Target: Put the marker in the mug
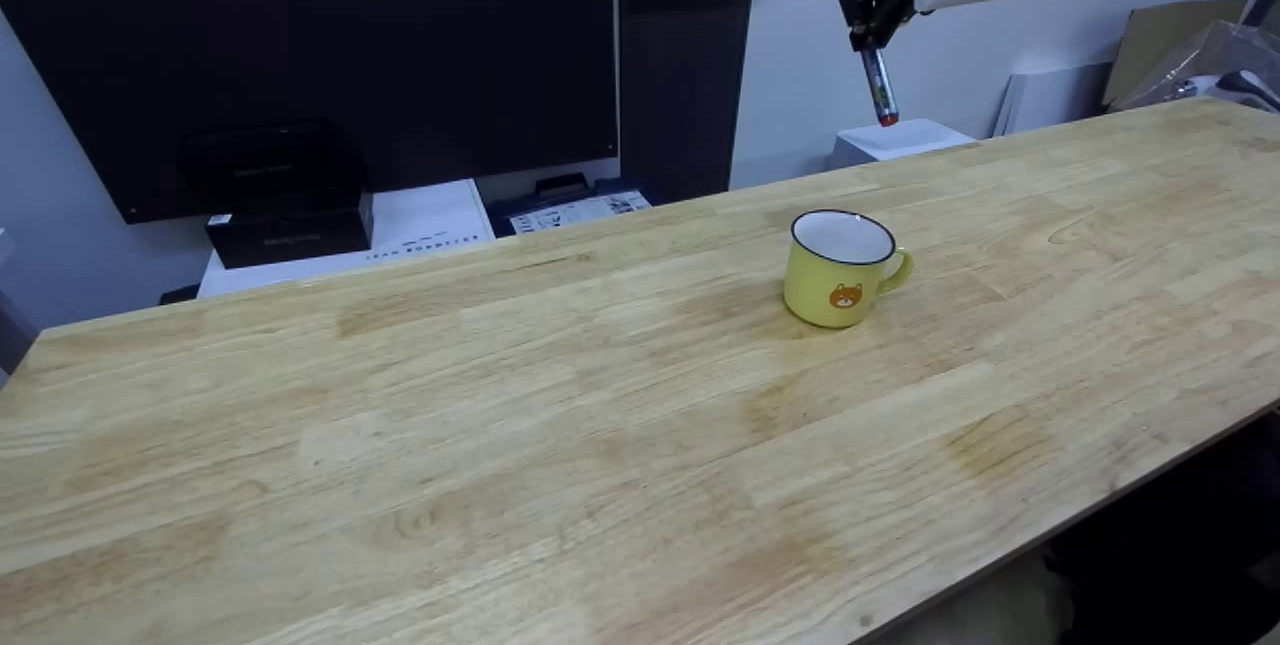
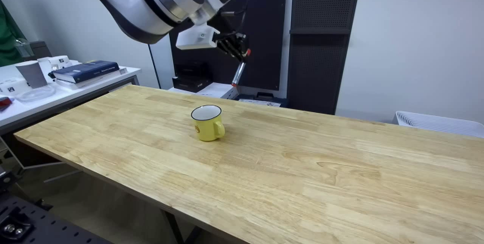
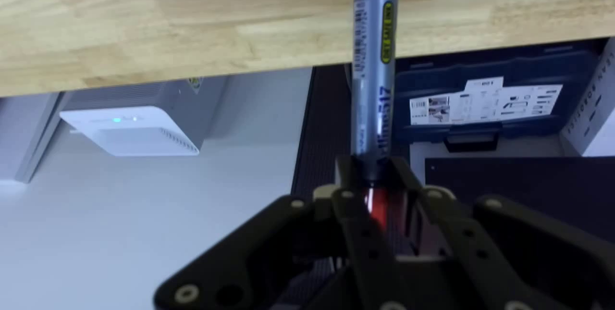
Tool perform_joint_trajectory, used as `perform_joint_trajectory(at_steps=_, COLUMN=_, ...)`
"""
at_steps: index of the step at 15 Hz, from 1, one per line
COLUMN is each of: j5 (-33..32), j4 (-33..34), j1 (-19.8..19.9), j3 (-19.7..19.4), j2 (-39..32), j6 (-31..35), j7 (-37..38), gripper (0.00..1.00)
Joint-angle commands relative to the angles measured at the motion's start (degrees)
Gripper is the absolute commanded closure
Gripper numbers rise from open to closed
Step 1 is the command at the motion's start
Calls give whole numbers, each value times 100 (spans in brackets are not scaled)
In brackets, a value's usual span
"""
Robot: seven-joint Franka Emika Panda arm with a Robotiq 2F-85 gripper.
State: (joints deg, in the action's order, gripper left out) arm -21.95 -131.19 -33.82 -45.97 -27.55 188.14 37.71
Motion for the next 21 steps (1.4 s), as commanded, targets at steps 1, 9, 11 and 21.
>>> perform_joint_trajectory(at_steps=1, j5=363, j4=-577, j1=-1565, j3=-1343, j2=-304, j6=815, j7=213, gripper=95)
perform_joint_trajectory(at_steps=9, j5=1603, j4=-888, j1=-1485, j3=-705, j2=-121, j6=883, j7=-1075, gripper=95)
perform_joint_trajectory(at_steps=11, j5=1200, j4=-802, j1=-1903, j3=-1181, j2=-708, j6=1187, j7=-502, gripper=95)
perform_joint_trajectory(at_steps=21, j5=4061, j4=-633, j1=-2895, j3=-766, j2=-998, j6=993, j7=-2211, gripper=95)
